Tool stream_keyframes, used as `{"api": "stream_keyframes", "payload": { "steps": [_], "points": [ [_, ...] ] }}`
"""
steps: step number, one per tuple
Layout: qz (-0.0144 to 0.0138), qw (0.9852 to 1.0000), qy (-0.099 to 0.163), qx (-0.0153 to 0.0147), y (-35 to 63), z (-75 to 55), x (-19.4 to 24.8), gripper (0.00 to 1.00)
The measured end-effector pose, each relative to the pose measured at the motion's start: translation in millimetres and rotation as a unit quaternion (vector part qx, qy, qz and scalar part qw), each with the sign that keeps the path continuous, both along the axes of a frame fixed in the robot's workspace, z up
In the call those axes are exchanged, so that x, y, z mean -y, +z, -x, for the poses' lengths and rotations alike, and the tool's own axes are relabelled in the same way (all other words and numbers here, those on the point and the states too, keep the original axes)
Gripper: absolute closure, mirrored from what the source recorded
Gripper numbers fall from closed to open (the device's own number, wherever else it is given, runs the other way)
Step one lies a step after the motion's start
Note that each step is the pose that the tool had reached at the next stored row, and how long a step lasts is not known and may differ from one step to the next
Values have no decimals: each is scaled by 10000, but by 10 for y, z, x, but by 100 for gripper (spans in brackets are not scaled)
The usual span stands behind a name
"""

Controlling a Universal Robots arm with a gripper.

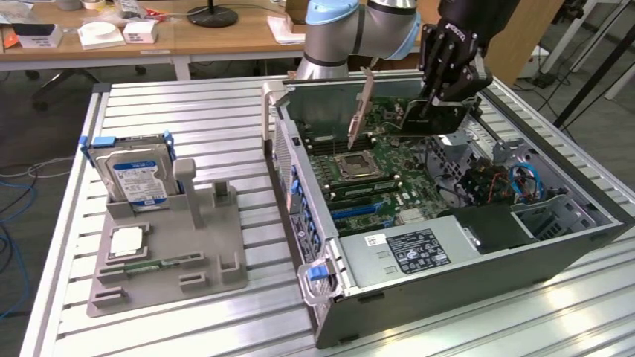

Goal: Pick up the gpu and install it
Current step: 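Insert the gpu into the slot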

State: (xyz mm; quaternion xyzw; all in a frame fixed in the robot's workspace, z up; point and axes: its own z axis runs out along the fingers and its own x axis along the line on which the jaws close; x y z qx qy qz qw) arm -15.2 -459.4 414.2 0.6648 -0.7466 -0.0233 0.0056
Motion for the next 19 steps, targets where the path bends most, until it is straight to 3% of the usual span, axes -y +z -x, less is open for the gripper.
{"api": "stream_keyframes", "payload": {
  "steps": [19],
  "points": [
    [0, 9998, 215, 9, -114, 0, 0, 74]
  ]
}}
